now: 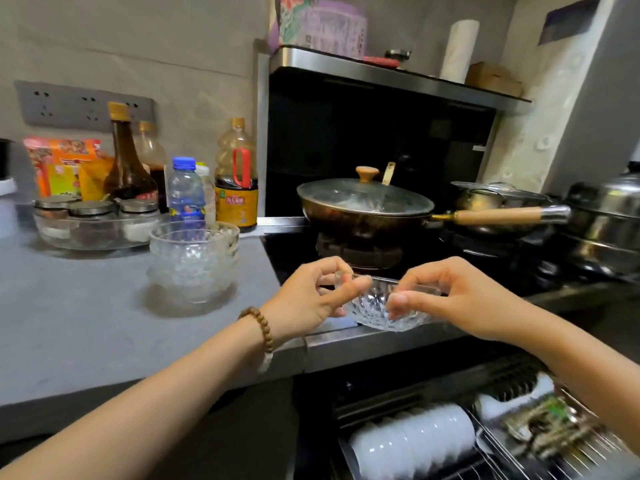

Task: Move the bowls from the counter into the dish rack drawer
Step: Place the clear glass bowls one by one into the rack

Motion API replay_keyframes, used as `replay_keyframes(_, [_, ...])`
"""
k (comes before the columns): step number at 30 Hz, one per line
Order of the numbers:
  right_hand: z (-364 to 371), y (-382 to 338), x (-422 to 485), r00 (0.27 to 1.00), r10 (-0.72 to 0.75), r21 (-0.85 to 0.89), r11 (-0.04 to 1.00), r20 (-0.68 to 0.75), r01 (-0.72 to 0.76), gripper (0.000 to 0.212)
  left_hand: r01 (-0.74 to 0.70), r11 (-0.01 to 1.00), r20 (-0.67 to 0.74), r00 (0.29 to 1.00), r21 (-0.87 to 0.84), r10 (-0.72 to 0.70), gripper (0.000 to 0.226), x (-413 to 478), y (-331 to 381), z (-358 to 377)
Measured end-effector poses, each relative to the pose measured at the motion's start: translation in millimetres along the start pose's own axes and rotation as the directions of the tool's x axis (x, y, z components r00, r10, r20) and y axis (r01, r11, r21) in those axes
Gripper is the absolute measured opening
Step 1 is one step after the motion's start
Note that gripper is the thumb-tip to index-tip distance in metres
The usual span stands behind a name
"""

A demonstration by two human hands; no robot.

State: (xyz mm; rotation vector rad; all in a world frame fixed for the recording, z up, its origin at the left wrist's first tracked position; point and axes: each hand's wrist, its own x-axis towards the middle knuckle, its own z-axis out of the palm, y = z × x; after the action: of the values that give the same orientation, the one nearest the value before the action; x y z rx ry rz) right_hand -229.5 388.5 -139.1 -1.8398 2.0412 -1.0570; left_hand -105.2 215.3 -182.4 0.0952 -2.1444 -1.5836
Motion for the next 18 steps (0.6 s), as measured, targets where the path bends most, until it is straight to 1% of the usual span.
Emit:
replay_keyframes(5, [-7.1,44.0,-55.4,0.979,0.196,0.111,0.973,0.051,-0.2,0.027,0.089,0.996,0.156,0.984,-0.028,-0.084,0.028,7.3,-38.0,68.7])
replay_keyframes(8, [-4.1,67.0,-81.9,0.951,0.299,0.143,0.941,0.075,-0.307,0.024,0.153,0.988,0.222,0.964,-0.003,-0.148,0.023,8.7,-65.0,102.5])
replay_keyframes(11, [4.4,90.8,-99.2,0.917,0.389,0.214,0.891,0.093,-0.4,0.019,0.183,0.983,0.264,0.949,-0.016,-0.173,0.016,8.7,-93.3,129.0])
replay_keyframes(14, [15.5,115.6,-109.9,0.86,0.496,0.296,0.809,0.117,-0.507,0.019,0.256,0.966,0.25,0.937,-0.023,-0.242,0.031,7.1,-123.9,148.8])
replay_keyframes(18, [31.3,143.7,-115.8,0.759,0.632,0.414,0.655,0.16,-0.632,0.021,0.327,0.945,0.217,0.921,0.026,-0.324,0.048,5.3,-160.5,163.1])
